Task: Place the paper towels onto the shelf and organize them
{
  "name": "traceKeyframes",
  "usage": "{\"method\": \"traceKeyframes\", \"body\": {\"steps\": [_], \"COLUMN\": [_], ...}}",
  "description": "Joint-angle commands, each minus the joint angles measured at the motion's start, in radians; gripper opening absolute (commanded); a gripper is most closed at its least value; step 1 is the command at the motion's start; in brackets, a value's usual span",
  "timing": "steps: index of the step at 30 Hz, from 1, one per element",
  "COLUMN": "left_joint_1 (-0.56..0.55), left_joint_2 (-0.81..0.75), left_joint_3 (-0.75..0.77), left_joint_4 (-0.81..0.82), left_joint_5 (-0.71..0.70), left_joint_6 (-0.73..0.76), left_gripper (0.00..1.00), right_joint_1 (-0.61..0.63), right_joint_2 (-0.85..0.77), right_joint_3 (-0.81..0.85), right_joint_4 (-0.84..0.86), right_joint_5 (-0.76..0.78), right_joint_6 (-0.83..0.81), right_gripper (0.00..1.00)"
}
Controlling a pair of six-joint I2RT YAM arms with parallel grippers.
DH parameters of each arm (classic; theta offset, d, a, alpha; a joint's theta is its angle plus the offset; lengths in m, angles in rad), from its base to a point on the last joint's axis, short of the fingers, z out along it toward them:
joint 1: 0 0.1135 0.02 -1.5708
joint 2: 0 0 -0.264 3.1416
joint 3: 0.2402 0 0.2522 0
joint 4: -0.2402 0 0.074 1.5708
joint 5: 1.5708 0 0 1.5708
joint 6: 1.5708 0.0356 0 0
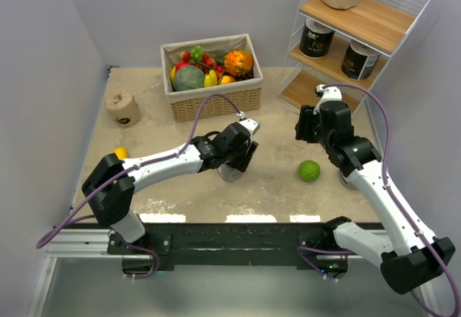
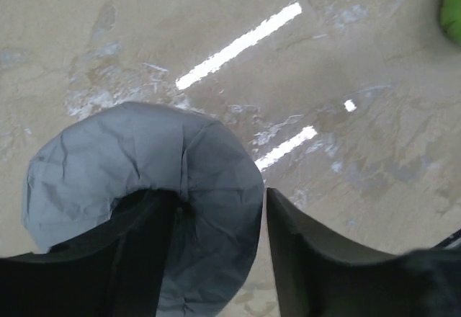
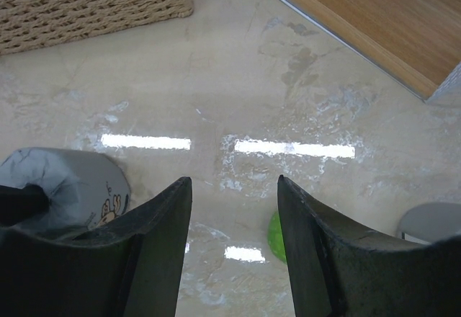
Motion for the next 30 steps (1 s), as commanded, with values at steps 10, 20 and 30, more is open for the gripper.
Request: {"method": "traceKeyframes", "body": {"steps": [10, 20, 30], "left_joint_1": [0.192, 0.751, 0.889], "left_joint_2": [-0.156, -0.276, -0.34], "left_joint_3": [0.165, -0.074, -0.177], "left_joint_4": [-0.047, -0.106, -0.039], "left_joint_5": [-0.012, 0.122, 0.237], "left_joint_6": [-0.008, -0.057, -0.096], "left_gripper": [0.91, 0.93, 0.95], "right_joint_1": [0.035, 0.388, 0.584], "right_joint_2": [0.085, 0.29, 0.56], "right_joint_3": [0.082, 0.202, 0.394], "right_joint_4": [0.048, 0.042, -0.018], "right_joint_5": [-0.199, -0.083, 0.021], "right_joint_6": [-0.004, -0.003, 0.077], "right_gripper": [0.53, 0.56, 0.6]}}
